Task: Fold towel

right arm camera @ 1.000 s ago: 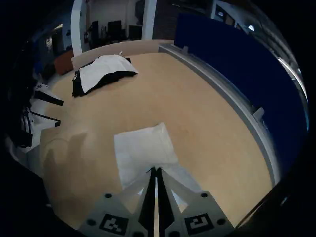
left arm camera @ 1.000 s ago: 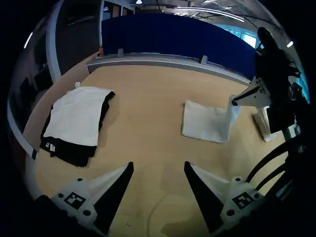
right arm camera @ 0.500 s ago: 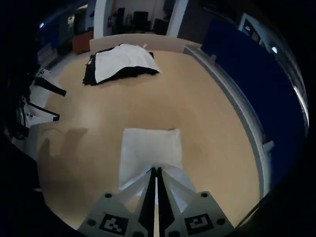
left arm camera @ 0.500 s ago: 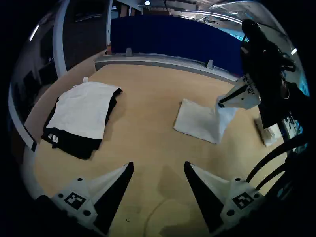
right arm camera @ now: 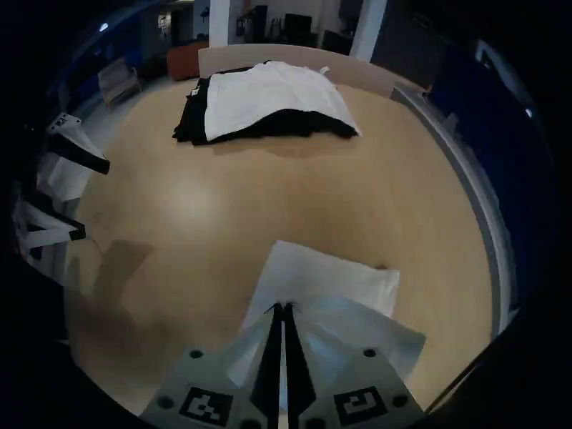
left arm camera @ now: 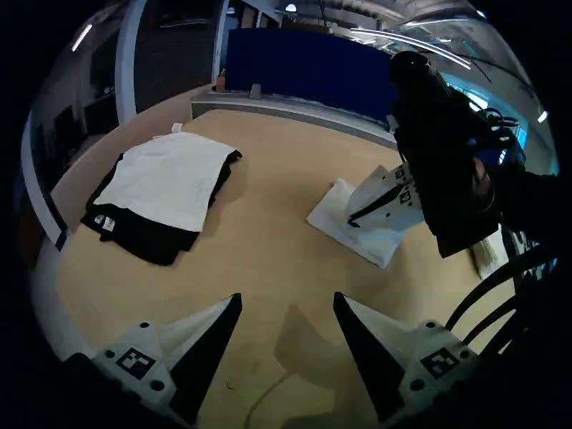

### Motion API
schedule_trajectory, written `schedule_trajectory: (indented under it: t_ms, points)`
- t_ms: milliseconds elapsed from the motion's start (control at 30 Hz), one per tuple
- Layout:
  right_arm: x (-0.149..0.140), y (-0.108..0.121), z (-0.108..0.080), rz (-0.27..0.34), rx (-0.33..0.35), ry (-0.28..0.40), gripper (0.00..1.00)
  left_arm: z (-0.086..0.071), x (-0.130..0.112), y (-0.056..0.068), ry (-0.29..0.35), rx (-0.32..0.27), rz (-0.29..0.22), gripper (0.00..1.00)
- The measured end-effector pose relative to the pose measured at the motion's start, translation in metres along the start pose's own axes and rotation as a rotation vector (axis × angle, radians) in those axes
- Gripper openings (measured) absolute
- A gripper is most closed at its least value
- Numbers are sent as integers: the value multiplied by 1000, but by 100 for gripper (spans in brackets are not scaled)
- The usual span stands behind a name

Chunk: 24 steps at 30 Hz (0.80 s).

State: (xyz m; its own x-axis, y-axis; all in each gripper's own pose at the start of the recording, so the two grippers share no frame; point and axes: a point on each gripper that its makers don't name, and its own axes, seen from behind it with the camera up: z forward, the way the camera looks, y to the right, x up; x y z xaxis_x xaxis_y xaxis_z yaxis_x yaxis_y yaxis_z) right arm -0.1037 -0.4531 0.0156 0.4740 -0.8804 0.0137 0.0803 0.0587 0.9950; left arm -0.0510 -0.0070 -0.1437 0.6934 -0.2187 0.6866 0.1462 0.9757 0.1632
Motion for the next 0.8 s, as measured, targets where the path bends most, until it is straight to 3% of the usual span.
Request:
schedule_trajectory:
  t_ms: [167, 433, 533, 667, 800]
  points:
    - [-3, -6, 14, 12, 4, -5, 3, -1, -1, -4, 5, 6, -7, 95]
    - [-5, -4, 9, 25, -3, -1, 7, 0, 1, -2, 6, 1, -5, 95]
    - [-5, -4, 6, 26, -8, 3, 17, 0, 0, -1, 4, -2, 1, 95]
    - [-4, -5, 1, 33, -12, 16, 43, 0, -1, 0, 1, -2, 6, 95]
    - [-1, -7, -6, 45, -14, 39, 57, 0, -4, 0, -2, -3, 2, 95]
